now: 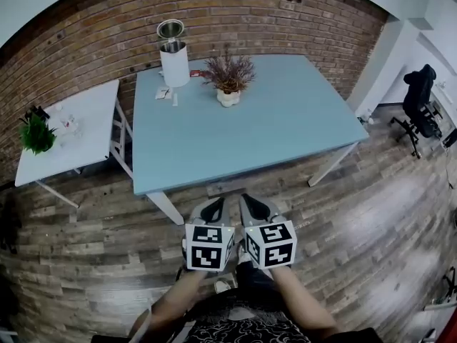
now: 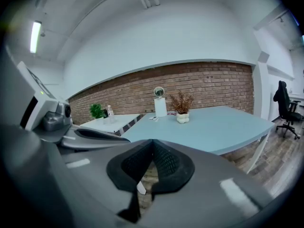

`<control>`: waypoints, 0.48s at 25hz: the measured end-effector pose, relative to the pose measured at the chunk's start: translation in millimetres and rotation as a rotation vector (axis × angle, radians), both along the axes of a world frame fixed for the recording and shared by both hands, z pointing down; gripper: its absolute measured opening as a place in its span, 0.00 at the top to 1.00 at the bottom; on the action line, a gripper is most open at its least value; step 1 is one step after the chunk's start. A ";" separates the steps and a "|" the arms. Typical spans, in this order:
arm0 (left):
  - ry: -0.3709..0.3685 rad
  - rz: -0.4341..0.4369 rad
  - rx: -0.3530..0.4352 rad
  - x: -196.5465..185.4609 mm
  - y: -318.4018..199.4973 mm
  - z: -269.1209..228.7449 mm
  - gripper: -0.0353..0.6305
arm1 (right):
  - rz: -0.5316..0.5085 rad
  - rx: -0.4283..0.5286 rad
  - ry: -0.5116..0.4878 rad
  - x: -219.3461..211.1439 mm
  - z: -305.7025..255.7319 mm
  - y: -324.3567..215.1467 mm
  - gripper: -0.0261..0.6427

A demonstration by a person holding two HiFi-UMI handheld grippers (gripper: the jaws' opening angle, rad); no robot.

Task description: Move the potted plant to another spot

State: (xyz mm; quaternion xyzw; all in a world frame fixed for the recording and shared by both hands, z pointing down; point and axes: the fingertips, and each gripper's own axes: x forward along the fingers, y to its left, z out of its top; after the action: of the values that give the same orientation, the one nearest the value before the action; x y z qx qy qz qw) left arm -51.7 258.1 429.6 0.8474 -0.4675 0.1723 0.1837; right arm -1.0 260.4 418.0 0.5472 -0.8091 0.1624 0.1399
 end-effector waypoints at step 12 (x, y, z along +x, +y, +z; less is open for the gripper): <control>-0.029 0.003 -0.010 17.9 -51.6 12.8 0.95 | 0.012 -0.016 -0.018 22.6 17.6 -54.0 0.95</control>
State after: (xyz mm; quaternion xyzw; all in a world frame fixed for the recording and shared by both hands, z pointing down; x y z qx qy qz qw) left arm -33.8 206.4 442.4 0.8447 -0.4678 0.1872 0.1806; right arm 21.7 206.4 435.7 0.5495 -0.8056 0.1747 0.1357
